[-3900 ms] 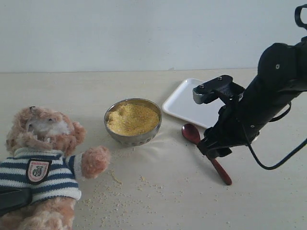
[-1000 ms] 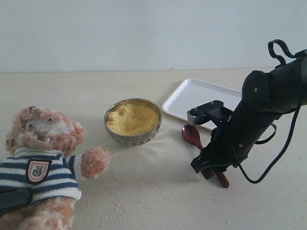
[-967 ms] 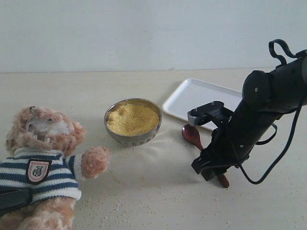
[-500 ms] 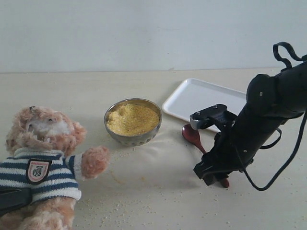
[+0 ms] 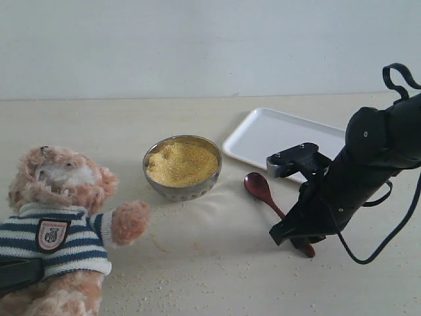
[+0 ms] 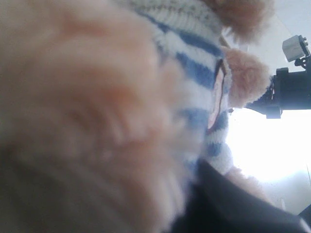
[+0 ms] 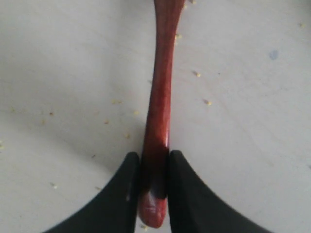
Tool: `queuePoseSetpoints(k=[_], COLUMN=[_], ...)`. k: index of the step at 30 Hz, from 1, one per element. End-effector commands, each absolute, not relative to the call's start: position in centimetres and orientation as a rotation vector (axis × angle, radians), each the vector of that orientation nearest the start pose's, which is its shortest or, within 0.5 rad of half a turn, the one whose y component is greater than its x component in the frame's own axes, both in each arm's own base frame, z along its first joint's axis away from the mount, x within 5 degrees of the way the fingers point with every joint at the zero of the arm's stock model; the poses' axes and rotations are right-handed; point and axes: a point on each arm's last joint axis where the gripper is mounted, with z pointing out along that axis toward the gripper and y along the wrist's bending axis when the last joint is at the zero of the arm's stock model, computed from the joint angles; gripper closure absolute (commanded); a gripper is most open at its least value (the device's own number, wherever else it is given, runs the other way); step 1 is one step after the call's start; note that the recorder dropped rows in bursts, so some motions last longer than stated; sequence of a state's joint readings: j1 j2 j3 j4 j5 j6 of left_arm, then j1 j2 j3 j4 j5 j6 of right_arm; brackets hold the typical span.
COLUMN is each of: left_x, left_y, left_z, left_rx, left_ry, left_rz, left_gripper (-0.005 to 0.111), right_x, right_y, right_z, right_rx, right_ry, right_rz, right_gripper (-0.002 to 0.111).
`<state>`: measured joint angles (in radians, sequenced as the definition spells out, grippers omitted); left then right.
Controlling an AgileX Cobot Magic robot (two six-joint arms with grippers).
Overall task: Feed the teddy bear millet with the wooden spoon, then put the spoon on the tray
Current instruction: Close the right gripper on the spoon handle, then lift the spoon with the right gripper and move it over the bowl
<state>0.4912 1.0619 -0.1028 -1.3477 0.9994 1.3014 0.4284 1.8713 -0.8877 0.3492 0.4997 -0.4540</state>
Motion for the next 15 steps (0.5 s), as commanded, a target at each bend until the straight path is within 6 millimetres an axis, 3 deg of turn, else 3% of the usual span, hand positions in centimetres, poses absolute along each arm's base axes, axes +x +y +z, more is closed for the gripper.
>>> queuePoseSetpoints(k=[1, 7, 15], left_x=[11.8, 11.8, 11.8], left_y=[-2.3, -2.3, -2.3], left_z=[16.5, 16.5, 16.5], left_rx=[-0.201, -0.201, -0.201], left_ry=[2.293, 2.293, 2.293], left_rz=[-1.042, -1.042, -1.042], left_gripper=[0.102, 0.102, 0.102], right_x=[26.0, 26.7, 28.3], right_y=[13.8, 14.0, 13.7], right_z=[10.2, 16.6, 25.4], right_rx=[-0.977, -1.077, -1.146], right_ry=[2.929, 2.78, 2.704], right_rz=[0.307, 0.281, 0.116], right_gripper=[0.108, 0.108, 0.108])
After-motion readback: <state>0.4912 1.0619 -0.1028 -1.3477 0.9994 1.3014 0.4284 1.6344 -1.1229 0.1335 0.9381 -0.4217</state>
